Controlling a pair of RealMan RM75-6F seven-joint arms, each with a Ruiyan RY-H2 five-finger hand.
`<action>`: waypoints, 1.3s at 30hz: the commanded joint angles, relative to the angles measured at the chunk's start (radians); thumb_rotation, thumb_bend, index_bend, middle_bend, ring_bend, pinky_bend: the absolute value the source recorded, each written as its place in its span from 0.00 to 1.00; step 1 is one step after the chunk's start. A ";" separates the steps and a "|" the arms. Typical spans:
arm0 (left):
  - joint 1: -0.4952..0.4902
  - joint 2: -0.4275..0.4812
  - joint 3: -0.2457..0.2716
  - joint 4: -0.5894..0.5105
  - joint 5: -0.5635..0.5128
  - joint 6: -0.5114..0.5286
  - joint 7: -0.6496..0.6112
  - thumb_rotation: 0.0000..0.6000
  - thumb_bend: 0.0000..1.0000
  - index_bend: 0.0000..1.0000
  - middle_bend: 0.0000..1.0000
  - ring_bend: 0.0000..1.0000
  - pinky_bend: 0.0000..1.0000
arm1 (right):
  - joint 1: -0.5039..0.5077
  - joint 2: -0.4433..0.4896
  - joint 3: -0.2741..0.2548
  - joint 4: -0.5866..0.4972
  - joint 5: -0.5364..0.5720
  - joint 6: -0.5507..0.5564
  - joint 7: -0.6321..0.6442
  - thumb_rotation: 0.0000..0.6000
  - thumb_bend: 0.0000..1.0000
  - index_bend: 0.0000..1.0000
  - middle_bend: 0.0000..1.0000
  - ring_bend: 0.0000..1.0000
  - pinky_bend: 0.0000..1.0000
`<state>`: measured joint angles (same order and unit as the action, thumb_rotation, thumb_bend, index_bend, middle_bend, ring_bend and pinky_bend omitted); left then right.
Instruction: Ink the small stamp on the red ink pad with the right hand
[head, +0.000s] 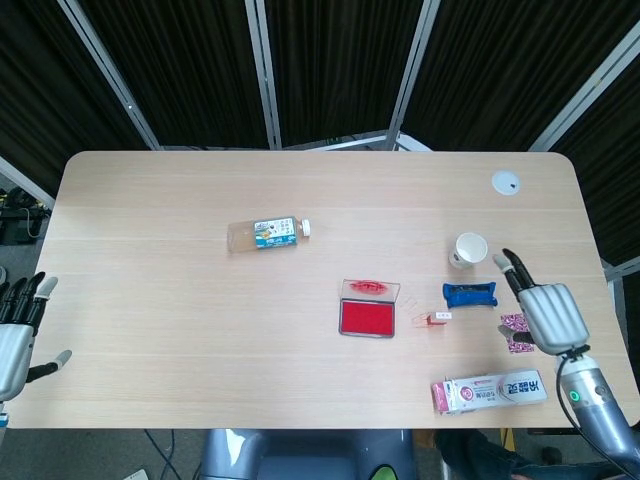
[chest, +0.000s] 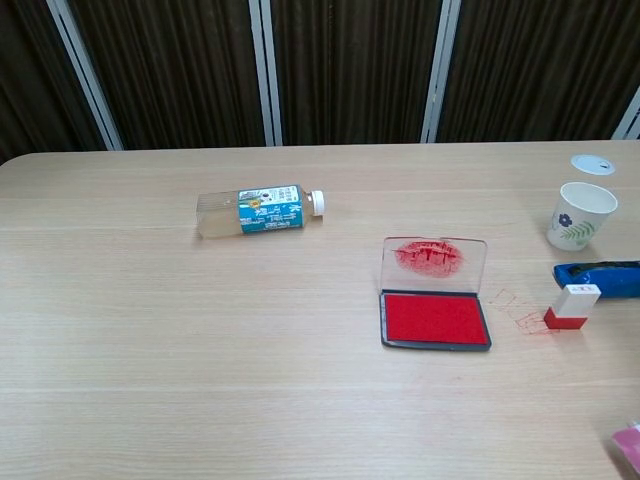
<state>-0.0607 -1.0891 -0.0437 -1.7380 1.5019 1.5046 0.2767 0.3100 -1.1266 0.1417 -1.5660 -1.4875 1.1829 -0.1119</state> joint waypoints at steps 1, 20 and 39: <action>-0.014 -0.022 -0.010 0.011 -0.032 -0.026 0.034 1.00 0.00 0.00 0.00 0.00 0.00 | 0.084 -0.053 0.014 0.023 0.074 -0.127 -0.013 1.00 0.00 0.22 0.26 0.78 0.98; -0.041 -0.072 -0.028 0.061 -0.138 -0.074 0.102 1.00 0.00 0.00 0.00 0.00 0.00 | 0.178 -0.268 -0.028 0.167 0.232 -0.252 -0.186 1.00 0.17 0.35 0.39 0.79 0.99; -0.049 -0.080 -0.023 0.068 -0.150 -0.075 0.111 1.00 0.00 0.00 0.00 0.00 0.00 | 0.207 -0.342 -0.052 0.251 0.234 -0.261 -0.181 1.00 0.27 0.46 0.46 0.79 0.99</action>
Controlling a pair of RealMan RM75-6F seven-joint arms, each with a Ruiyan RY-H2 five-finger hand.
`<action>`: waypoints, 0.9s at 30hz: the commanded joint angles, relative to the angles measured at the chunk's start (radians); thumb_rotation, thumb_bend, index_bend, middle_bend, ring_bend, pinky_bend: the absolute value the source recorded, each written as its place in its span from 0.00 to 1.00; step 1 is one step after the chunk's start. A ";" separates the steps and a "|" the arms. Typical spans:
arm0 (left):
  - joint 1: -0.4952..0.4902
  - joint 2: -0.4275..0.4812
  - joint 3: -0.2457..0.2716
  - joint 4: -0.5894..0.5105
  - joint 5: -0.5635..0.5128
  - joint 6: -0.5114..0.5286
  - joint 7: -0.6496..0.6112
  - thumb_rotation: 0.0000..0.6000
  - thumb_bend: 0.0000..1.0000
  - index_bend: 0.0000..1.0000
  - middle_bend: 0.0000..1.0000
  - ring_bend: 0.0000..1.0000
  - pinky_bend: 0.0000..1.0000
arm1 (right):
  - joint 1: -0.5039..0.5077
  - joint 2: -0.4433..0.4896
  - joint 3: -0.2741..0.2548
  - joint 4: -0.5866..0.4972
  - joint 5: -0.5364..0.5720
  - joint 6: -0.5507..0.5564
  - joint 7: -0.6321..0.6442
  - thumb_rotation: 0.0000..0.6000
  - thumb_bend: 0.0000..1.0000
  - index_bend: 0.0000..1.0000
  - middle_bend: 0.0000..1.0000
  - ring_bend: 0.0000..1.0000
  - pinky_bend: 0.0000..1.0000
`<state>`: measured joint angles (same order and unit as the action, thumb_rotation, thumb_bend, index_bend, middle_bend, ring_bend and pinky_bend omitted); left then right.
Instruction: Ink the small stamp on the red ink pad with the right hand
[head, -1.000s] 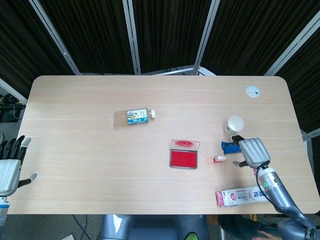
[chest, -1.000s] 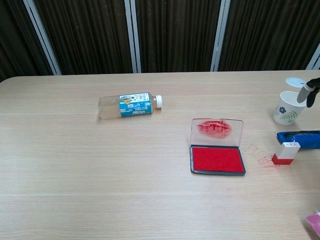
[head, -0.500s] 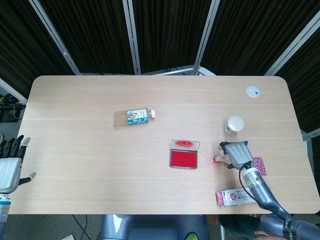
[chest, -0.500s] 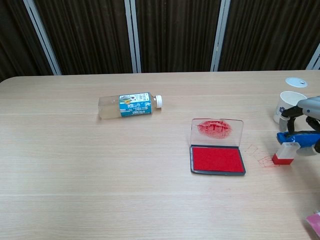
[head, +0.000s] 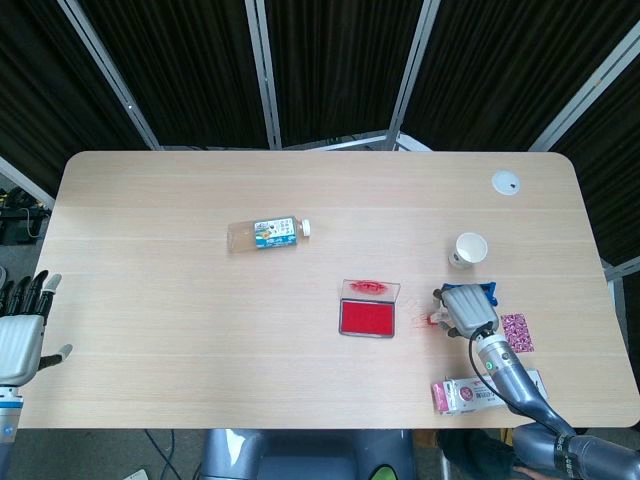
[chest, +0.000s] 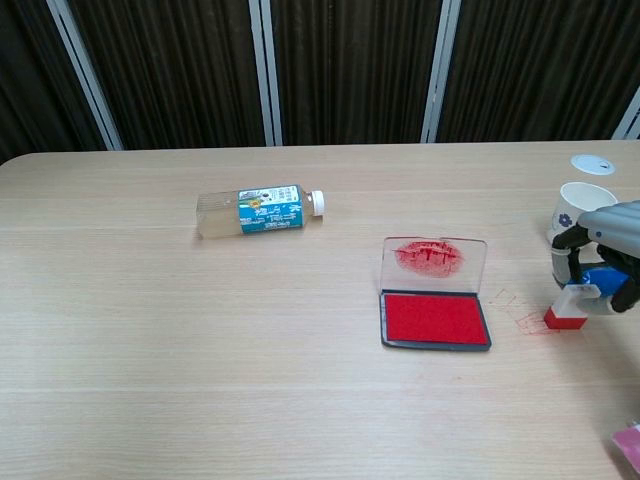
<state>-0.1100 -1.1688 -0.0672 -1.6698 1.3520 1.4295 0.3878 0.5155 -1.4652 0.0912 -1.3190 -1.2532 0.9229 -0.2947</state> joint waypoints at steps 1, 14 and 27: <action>0.000 0.000 0.001 0.000 -0.001 0.000 0.000 1.00 0.00 0.00 0.00 0.00 0.00 | 0.002 -0.005 -0.003 0.007 -0.001 -0.002 0.003 1.00 0.27 0.46 0.46 0.79 0.99; -0.005 -0.005 0.004 0.005 -0.006 -0.001 0.005 1.00 0.00 0.00 0.00 0.00 0.00 | 0.012 -0.028 -0.016 0.036 -0.022 0.002 0.033 1.00 0.36 0.51 0.51 0.79 0.99; -0.009 -0.004 0.007 0.001 -0.010 -0.005 0.005 1.00 0.00 0.00 0.00 0.00 0.00 | 0.048 0.048 -0.010 -0.058 -0.192 0.080 0.160 1.00 0.41 0.53 0.53 0.79 0.99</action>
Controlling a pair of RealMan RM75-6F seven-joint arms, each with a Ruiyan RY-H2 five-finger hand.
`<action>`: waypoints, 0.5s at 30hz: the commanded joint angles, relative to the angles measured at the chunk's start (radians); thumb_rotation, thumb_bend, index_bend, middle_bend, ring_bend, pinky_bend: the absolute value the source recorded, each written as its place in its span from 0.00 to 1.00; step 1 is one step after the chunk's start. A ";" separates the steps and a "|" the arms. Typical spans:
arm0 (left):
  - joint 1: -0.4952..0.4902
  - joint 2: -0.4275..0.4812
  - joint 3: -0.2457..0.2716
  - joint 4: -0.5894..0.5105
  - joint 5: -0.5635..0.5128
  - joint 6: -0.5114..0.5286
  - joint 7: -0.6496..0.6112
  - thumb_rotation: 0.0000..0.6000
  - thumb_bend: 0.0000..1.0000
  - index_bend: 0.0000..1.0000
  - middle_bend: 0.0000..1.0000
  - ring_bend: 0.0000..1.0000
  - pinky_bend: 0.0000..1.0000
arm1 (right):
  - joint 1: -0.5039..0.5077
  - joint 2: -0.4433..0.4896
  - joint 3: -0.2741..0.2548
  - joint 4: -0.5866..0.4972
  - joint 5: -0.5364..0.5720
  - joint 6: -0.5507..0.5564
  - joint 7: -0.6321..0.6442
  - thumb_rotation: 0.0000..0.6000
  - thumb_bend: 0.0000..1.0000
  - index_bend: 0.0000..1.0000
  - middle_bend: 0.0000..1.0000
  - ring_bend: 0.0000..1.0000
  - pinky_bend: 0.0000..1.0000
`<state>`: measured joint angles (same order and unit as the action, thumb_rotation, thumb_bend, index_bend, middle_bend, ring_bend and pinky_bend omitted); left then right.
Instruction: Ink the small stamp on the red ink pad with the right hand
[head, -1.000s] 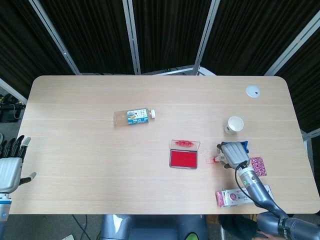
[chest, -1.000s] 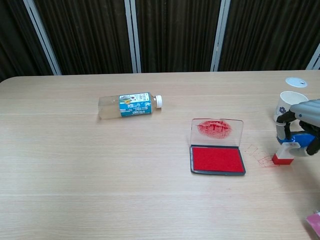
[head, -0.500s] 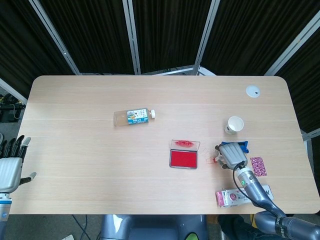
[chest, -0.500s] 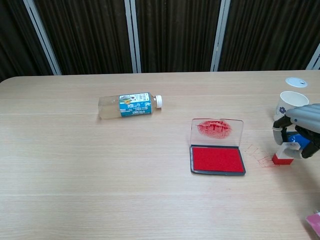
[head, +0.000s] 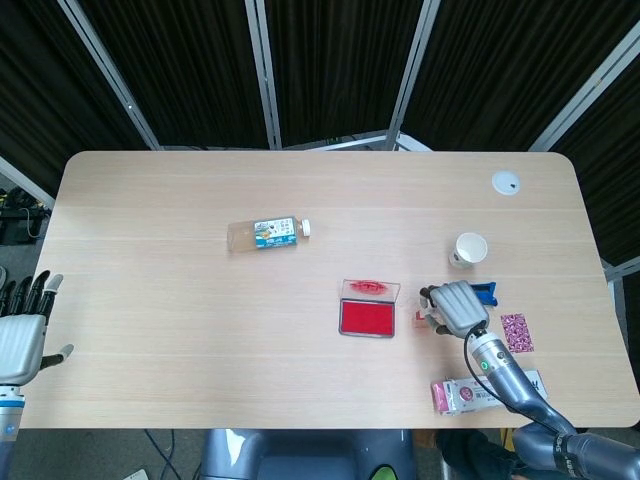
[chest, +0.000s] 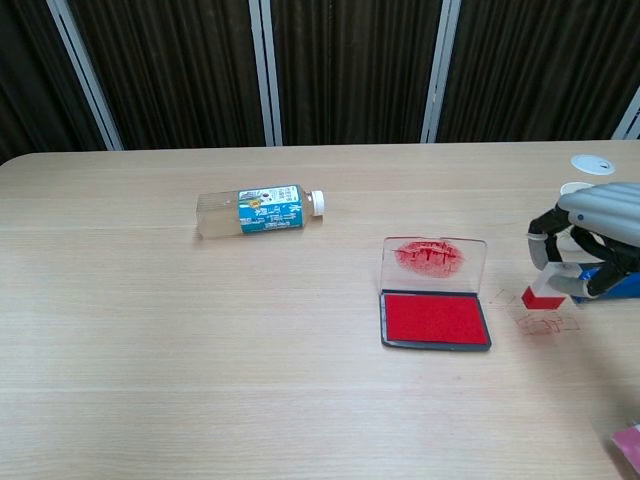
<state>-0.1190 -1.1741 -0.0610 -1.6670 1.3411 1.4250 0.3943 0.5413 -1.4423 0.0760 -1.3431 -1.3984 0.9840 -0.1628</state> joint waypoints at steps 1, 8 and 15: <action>-0.001 0.002 0.001 -0.002 0.002 0.000 -0.001 1.00 0.00 0.00 0.00 0.00 0.00 | 0.032 0.030 0.007 -0.042 -0.063 0.021 0.040 1.00 0.41 0.53 0.53 0.79 0.99; -0.002 0.003 0.003 -0.003 0.003 0.000 -0.004 1.00 0.00 0.00 0.00 0.00 0.00 | 0.096 0.012 0.007 -0.035 -0.128 -0.014 0.067 1.00 0.42 0.53 0.53 0.79 0.99; -0.004 0.004 -0.001 0.002 -0.010 -0.006 -0.007 1.00 0.00 0.00 0.00 0.00 0.00 | 0.145 -0.034 0.011 -0.027 -0.123 -0.071 0.054 1.00 0.43 0.53 0.53 0.79 0.99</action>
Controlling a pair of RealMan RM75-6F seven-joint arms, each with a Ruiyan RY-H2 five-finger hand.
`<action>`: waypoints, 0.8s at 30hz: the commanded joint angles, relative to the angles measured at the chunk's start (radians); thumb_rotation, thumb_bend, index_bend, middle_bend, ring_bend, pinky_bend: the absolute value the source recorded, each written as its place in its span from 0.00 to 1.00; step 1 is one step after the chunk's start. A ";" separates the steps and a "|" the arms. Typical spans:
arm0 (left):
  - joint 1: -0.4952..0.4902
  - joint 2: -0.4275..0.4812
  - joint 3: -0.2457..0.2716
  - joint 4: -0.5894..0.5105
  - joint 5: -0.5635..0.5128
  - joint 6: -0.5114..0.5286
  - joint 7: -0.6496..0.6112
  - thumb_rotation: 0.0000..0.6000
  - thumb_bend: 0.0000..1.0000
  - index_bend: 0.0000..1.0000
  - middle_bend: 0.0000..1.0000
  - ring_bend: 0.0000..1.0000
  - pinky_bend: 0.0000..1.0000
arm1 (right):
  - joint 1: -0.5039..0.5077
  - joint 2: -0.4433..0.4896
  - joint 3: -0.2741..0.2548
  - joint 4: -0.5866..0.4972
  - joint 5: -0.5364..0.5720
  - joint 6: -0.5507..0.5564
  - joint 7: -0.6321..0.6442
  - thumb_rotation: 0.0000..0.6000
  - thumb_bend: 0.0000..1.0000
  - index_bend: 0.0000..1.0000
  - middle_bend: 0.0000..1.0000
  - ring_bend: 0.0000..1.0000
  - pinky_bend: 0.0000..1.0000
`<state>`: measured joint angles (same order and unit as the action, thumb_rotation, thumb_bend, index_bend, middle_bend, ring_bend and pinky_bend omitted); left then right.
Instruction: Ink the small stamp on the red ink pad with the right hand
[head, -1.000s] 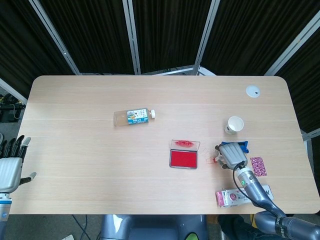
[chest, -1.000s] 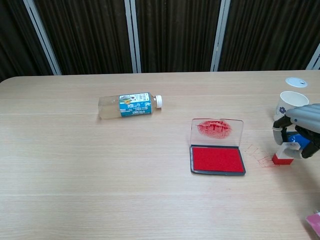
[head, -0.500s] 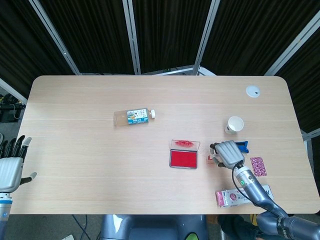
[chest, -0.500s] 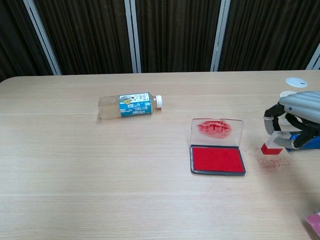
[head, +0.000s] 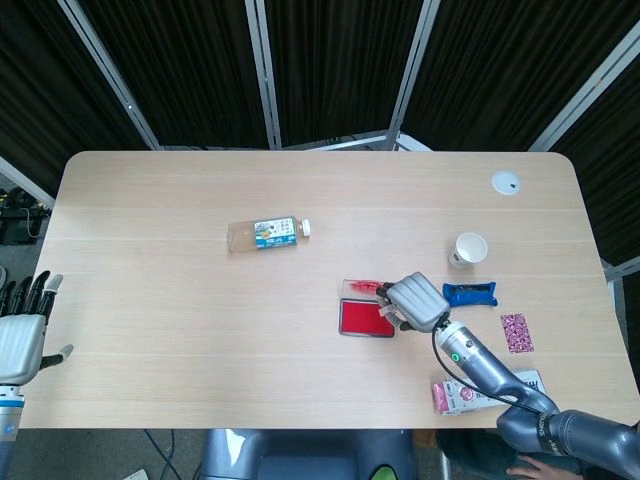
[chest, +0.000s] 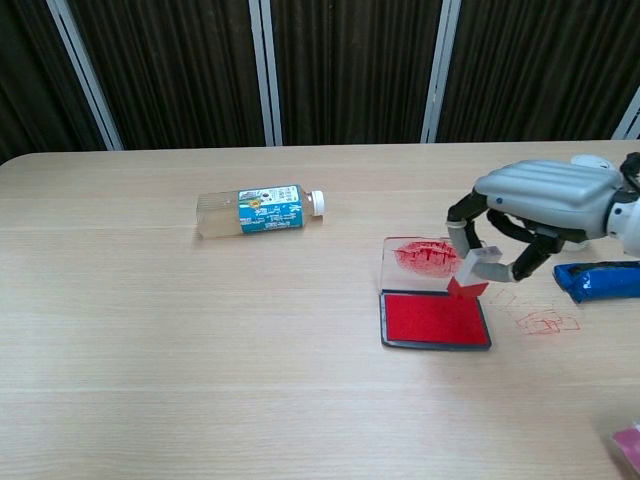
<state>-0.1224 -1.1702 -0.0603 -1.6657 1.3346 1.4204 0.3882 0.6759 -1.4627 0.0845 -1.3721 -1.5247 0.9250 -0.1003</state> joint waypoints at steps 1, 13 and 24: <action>-0.002 0.000 -0.002 0.002 -0.006 -0.003 -0.001 1.00 0.00 0.00 0.00 0.00 0.00 | 0.016 -0.023 0.002 0.002 0.005 -0.018 -0.015 1.00 0.43 0.53 0.53 0.79 0.99; -0.010 -0.005 -0.009 0.020 -0.035 -0.021 0.000 1.00 0.00 0.00 0.00 0.00 0.00 | 0.053 -0.128 -0.003 0.096 0.018 -0.038 -0.079 1.00 0.44 0.53 0.53 0.79 0.99; -0.016 -0.011 -0.007 0.023 -0.041 -0.026 0.009 1.00 0.00 0.00 0.00 0.00 0.00 | 0.055 -0.147 -0.010 0.139 0.046 -0.046 -0.053 1.00 0.45 0.53 0.54 0.79 0.99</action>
<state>-0.1381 -1.1815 -0.0668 -1.6425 1.2934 1.3943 0.3975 0.7305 -1.6098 0.0743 -1.2331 -1.4790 0.8790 -0.1533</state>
